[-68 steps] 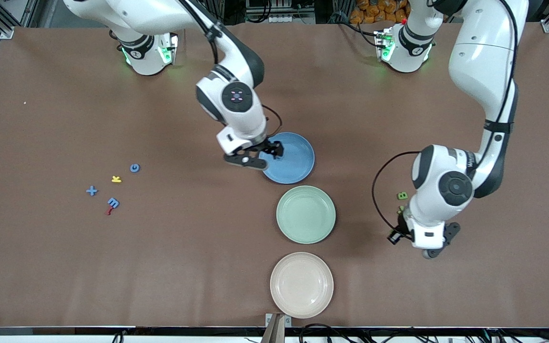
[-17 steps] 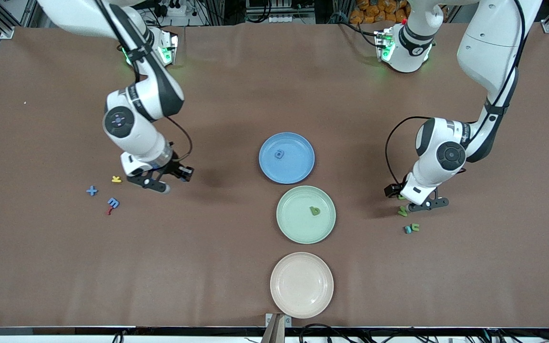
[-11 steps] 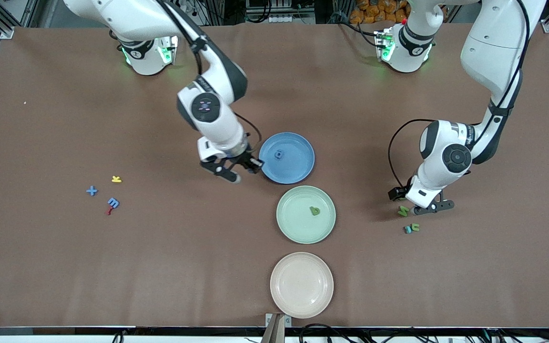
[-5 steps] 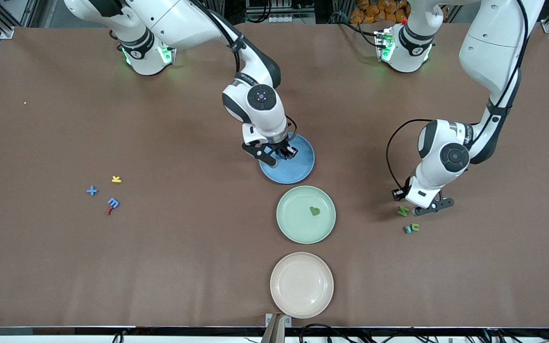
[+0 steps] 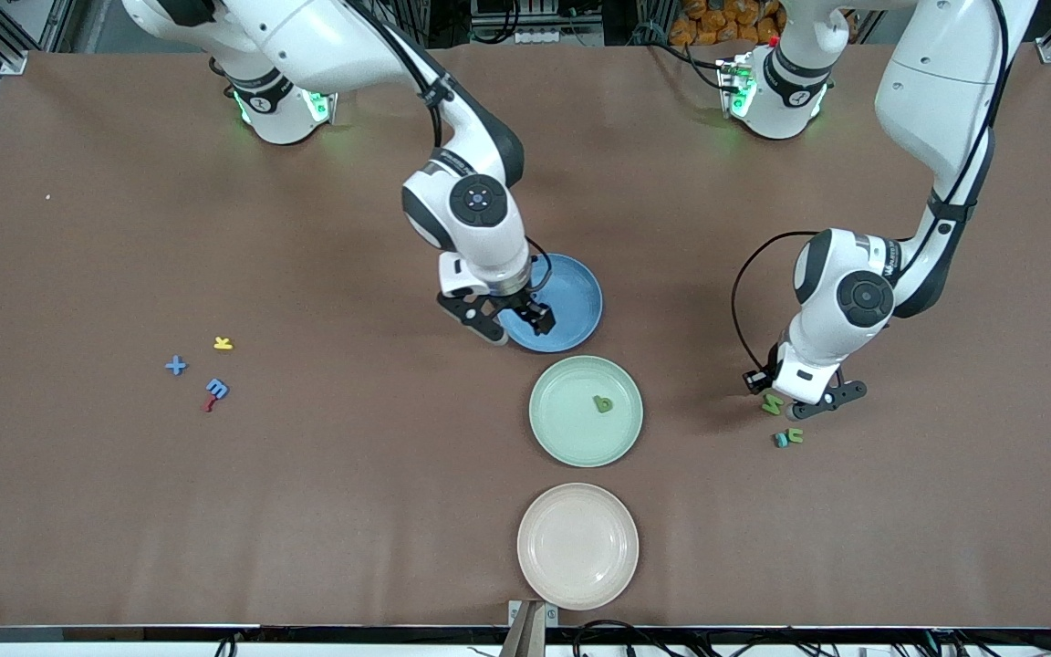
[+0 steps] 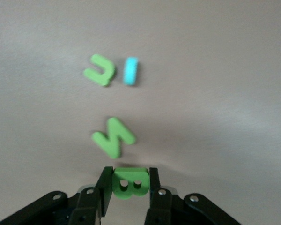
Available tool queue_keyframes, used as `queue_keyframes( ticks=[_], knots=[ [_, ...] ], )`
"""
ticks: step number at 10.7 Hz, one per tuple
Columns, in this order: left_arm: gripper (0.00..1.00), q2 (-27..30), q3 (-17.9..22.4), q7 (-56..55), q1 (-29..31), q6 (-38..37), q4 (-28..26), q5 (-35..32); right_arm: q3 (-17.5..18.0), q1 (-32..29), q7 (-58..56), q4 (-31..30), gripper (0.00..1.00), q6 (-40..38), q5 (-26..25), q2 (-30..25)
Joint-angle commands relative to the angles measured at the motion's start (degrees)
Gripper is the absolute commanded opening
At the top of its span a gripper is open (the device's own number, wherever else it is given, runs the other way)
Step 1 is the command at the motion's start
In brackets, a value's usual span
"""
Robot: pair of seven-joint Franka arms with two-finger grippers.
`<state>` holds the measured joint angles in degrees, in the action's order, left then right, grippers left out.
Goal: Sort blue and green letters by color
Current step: 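Release the 'c' on the blue plate while the left gripper places 'B'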
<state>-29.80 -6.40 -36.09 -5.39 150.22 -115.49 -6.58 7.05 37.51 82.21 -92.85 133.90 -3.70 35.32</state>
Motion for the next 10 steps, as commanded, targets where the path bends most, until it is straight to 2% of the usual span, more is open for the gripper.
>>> queue_keyframes(
  ticks=[1,3,6,8,9,10],
  knots=[
    [0.00,0.71,-4.39,-10.46,-0.94,-0.28,4.29,-0.80,-0.81,-5.67,-10.45,-1.54,0.98,-8.63,-0.60,-7.36],
    [0.00,-1.65,-5.55,-20.98,-5.74,-0.28,9.90,-0.63,-0.90,-11.73,-22.30,-2.06,0.97,-14.08,-0.25,-10.87],
    [0.00,-4.12,-5.46,-29.46,-11.56,-0.28,14.84,-0.98,-0.99,-21.48,-39.53,-7.85,0.97,-15.16,0.27,-16.33],
    [0.00,-8.15,-4.85,-34.98,-16.21,-0.20,19.40,-1.07,-1.08,-28.60,-45.62,-10.58,0.97,-15.16,0.28,-17.22],
    [0.00,-9.74,-3.02,-37.01,-18.93,-0.20,21.17,-1.50,-1.08,-32.72,-46.69,-11.55,0.97,-14.72,0.28,-17.04],
    [0.46,-10.36,-0.04,-38.51,-22.44,-0.20,21.97,-1.68,-1.08,-35.90,-46.96,-11.74,0.97,-14.46,0.28,-16.43]
  ],
)
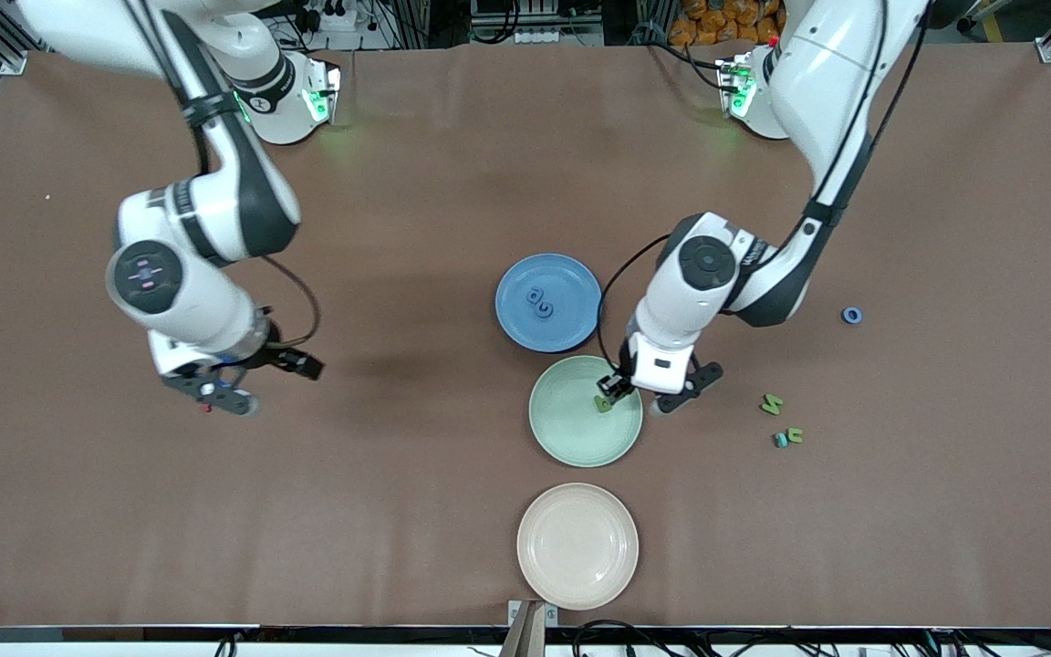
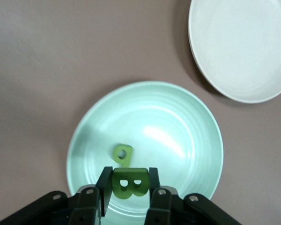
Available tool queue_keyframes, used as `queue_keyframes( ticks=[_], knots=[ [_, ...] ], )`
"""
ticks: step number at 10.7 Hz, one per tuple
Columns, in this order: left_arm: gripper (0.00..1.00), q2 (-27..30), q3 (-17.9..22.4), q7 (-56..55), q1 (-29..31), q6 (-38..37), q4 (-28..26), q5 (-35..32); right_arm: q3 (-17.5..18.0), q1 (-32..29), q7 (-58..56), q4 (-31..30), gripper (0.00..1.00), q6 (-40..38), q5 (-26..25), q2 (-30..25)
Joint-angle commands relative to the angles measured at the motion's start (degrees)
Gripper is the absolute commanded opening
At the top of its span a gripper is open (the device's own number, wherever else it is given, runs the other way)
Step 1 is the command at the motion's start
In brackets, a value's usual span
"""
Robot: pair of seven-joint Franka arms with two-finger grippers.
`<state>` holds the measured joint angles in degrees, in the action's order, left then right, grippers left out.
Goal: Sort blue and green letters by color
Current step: 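Release the 'c' on the blue plate while the left gripper places 'B'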
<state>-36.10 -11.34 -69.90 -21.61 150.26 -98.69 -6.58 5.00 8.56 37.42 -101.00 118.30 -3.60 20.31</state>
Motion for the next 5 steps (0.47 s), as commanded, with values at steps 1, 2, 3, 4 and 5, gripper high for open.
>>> queue_keyframes(
  ticks=[1,2,3,4,5],
  knots=[
    [0.99,-4.07,8.67,-4.89,-9.29,-0.32,5.09,-2.29,0.97,-9.85,-2.43,-3.85,0.97,1.49,0.18,-1.07],
    [1.00,-3.89,10.97,-4.89,-10.54,-0.32,4.91,-3.08,1.06,-12.75,-4.26,-4.99,0.95,2.36,0.26,-0.72],
    [1.00,-3.89,11.17,-4.63,-10.29,-0.32,4.65,-3.09,0.98,-14.26,-6.72,-7.09,0.94,4.98,2.00,-0.63],
    [1.00,-3.80,11.25,-4.46,-9.60,-0.58,4.47,-3.18,0.97,-17.06,-9.09,-10.15,0.91,9.71,4.37,-0.37],
    [1.00,-3.80,11.26,-4.19,-8.02,-1.02,4.47,-3.18,0.97,-18.74,-11.12,-11.66,0.90,12.71,4.92,0.68]
  ],
)
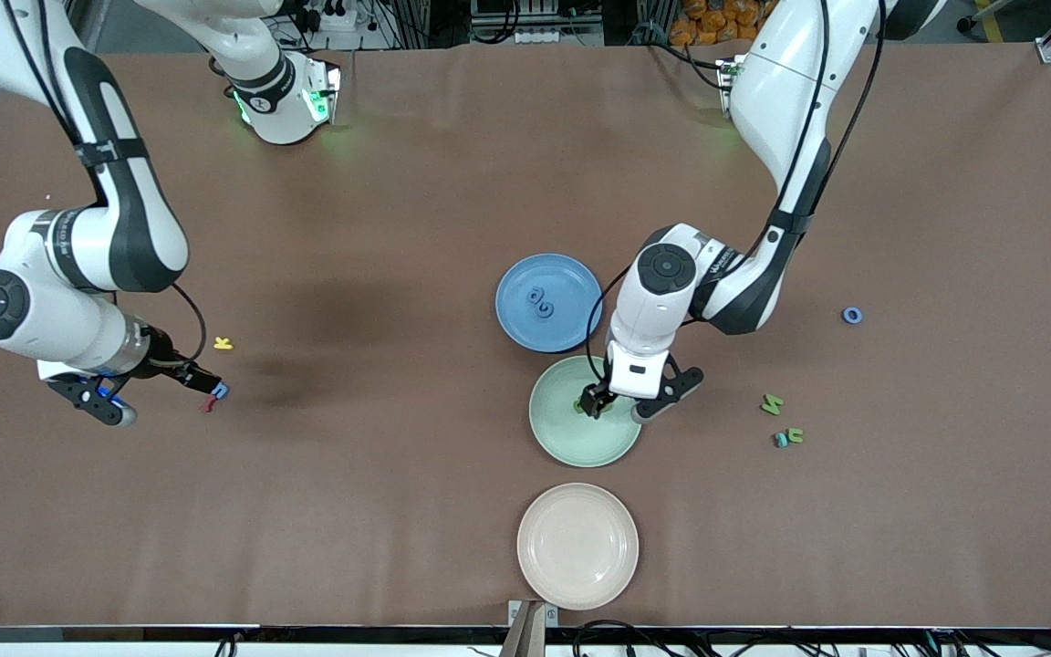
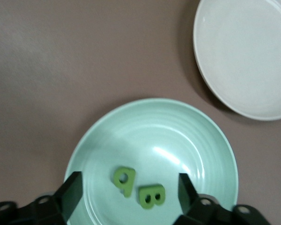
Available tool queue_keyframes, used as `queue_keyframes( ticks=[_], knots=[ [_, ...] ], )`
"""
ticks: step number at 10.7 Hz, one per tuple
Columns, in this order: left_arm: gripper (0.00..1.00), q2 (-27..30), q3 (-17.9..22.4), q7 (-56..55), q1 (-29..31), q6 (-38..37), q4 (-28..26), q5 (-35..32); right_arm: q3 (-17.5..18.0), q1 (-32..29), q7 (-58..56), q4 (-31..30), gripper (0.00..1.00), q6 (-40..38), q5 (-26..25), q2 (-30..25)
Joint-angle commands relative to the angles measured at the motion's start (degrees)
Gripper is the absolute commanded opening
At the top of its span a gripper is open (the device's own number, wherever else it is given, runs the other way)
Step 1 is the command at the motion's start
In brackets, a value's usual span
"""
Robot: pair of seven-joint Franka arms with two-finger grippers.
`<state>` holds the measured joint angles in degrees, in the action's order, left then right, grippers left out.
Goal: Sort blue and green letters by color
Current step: 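Release the 'c' on the blue plate while the left gripper places 'B', then grasp blue 'E' with the right gripper and carry it to the blue plate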
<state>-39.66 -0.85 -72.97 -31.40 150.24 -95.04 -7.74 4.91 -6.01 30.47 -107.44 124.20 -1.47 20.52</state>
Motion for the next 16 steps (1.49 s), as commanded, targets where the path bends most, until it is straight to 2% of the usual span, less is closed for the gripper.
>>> queue_keyframes(
  ticks=[1,5,11,16],
  knots=[
    [1.00,-0.07,0.76,0.35,3.44,-2.22,0.82,-2.19,0.81,-4.88,-4.36,-5.41,0.88,8.24,2.79,2.14],
    [1.00,1.16,0.59,12.47,9.77,-10.21,0.21,-2.19,0.72,-6.39,-4.37,-6.47,0.80,15.72,2.79,8.21],
    [1.00,3.45,0.32,12.76,16.10,-13.12,-0.76,-2.02,0.63,-4.63,-3.75,-5.51,0.72,19.50,2.52,11.21],
    [1.00,3.97,-0.56,11.44,15.40,-13.57,-0.67,-1.23,0.37,-4.63,-4.37,-5.06,0.64,21.07,2.09,12.61]
  ],
)
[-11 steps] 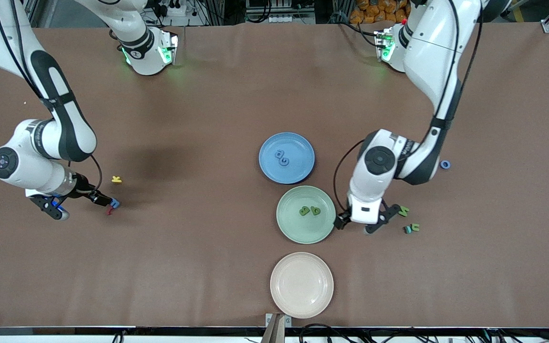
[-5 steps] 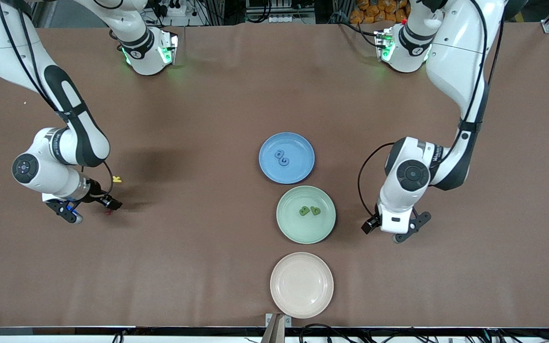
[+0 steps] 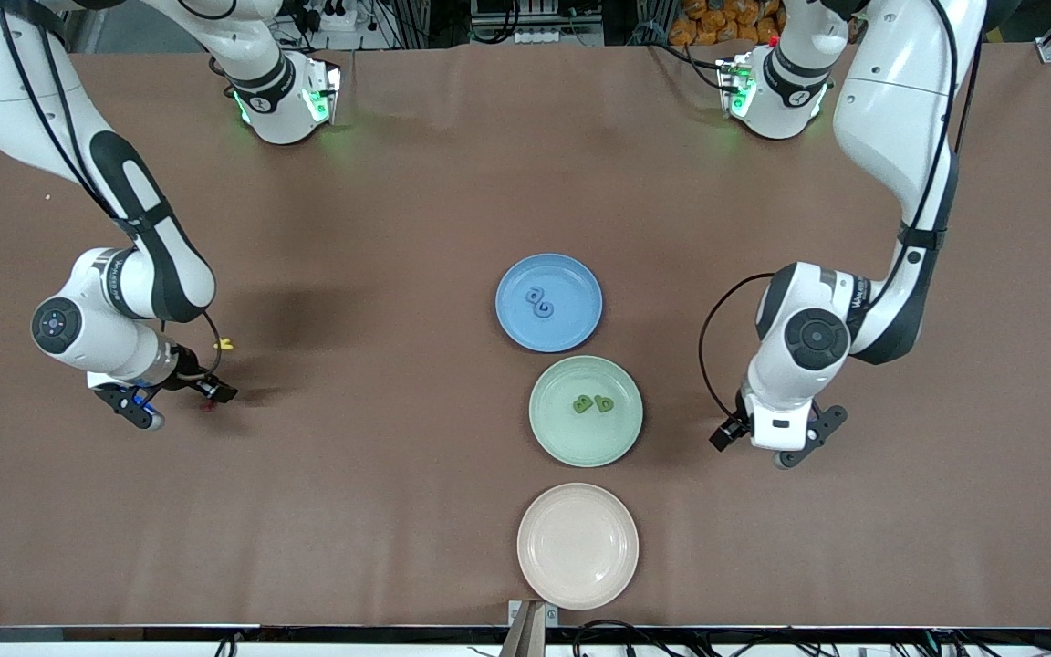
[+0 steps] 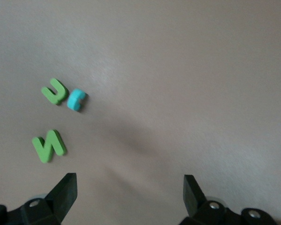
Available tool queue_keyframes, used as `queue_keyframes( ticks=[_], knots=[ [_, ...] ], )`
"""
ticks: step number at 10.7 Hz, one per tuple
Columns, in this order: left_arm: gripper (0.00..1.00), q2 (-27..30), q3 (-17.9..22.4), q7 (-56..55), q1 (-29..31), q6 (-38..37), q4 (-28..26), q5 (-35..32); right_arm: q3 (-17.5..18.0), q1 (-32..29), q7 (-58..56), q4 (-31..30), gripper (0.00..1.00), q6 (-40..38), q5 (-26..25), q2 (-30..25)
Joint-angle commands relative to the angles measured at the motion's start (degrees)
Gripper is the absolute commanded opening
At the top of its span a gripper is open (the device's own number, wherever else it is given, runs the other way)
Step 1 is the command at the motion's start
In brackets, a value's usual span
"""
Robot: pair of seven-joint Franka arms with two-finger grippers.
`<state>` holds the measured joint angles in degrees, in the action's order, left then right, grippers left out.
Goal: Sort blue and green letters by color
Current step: 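Grasp blue 'E' with the right gripper and carry it to the blue plate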
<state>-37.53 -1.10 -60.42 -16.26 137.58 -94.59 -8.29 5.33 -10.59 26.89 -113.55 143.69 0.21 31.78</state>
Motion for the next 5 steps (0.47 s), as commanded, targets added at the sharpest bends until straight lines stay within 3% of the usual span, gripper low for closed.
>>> queue_keyframes(
  ticks=[1,2,5],
  knots=[
    [1.00,1.76,-0.30,-2.67,0.87,-0.91,-1.13,-0.67,-0.41,0.13,-0.96,1.05,0.61,1.68,0.32,1.53],
    [1.00,1.50,-0.22,-6.34,1.14,-0.91,-1.13,-0.67,-0.67,0.30,-0.96,1.05,0.54,1.68,0.15,1.61],
    [1.00,1.06,-0.04,-12.70,2.36,-0.91,-1.21,-0.67,-1.20,0.48,-1.92,1.22,0.21,1.68,0.06,1.53]
  ],
)
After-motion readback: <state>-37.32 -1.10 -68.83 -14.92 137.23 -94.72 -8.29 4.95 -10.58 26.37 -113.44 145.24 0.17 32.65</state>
